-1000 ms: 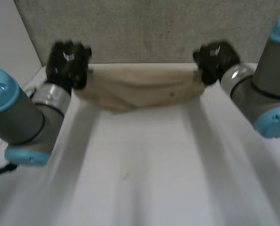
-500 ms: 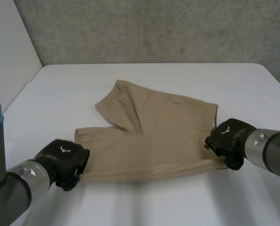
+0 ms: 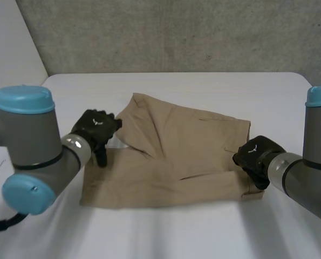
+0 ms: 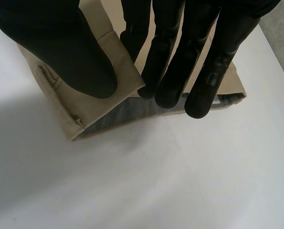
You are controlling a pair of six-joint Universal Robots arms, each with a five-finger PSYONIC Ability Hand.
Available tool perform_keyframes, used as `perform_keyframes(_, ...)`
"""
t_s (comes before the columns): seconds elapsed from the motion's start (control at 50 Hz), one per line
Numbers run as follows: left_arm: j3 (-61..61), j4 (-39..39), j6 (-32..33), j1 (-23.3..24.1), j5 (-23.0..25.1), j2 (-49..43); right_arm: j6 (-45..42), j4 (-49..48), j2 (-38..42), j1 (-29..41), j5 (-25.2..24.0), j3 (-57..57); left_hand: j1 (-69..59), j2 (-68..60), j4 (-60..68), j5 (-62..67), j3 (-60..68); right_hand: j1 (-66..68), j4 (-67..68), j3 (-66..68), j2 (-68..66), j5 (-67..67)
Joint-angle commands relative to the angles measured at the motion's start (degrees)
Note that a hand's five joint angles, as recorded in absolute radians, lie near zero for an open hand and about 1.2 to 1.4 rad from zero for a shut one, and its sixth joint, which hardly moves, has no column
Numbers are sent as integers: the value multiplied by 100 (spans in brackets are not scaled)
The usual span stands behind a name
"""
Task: Fold the shorts.
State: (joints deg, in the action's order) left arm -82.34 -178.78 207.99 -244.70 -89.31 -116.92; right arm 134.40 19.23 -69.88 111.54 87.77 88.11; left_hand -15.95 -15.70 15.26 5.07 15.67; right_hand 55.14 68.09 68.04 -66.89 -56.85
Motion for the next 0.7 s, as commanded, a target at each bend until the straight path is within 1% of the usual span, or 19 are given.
perform_keyframes(0.02, 727, -1264, 364, -34, 107, -647, -2, -130, -25, -1, -6, 127, -284, -309, 352, 372, 312, 2486, 1191, 1196, -1311, -1315)
perform_keyframes(0.06, 894, -1431, 409, -34, 177, -841, 7, -156, -34, -9, -15, 162, -452, -477, 520, 540, 480, 2486, 1191, 1196, -1311, -1315)
perform_keyframes(0.14, 1281, -1537, 418, -42, 616, -1289, 7, -244, -43, -36, -15, 276, -587, -612, 655, 675, 615, 2486, 1191, 1196, -1311, -1315)
perform_keyframes(0.16, 1395, -1546, 418, -60, 800, -1446, 7, -270, -43, -36, -15, 294, -654, -679, 722, 742, 682, 2486, 1191, 1196, -1311, -1315)
perform_keyframes(0.22, 1589, -1546, 418, -78, 1012, -1745, 7, -332, -60, -53, -15, 382, -671, -697, 740, 759, 699, 2486, 1191, 1196, -1311, -1315)
perform_keyframes(0.44, 2336, -1423, 426, -148, 1170, -2537, 7, -394, -87, -62, -15, 452, -1226, -1251, 1294, 1314, 1254, 2486, 1191, 1196, -1311, -1315)
perform_keyframes(0.52, 2573, -1318, 435, -174, 1197, -2705, 7, -411, -96, -62, -15, 488, -2719, -2744, 2788, 2807, 2747, 2486, 1191, 1196, -1311, -1315)
perform_keyframes(0.54, 2617, -1300, 435, -183, 1197, -2722, 7, -437, -96, -71, -15, 505, -4039, -4064, 4108, 4127, 4067, 2486, 1191, 1196, -1311, -1315)
perform_keyframes(0.6, 2635, -1309, 426, -183, 1136, -2714, 7, -473, -96, -71, -23, 540, -5679, -5704, 5747, 5767, 5707, 2486, 1191, 1196, -1311, -1315)
perform_keyframes(0.62, 2635, -1317, 435, -192, 1118, -2714, 7, -490, -96, -71, -23, 549, -6398, -6423, 6467, 6486, 6426, 2486, 1191, 1196, -1311, -1315)
perform_keyframes(0.7, 2618, -1318, 514, -236, 1057, -2722, 7, -490, -96, -71, -32, 549, -6405, -6430, 6474, 6493, 6433, 2486, 1191, 1196, -1311, -1315)
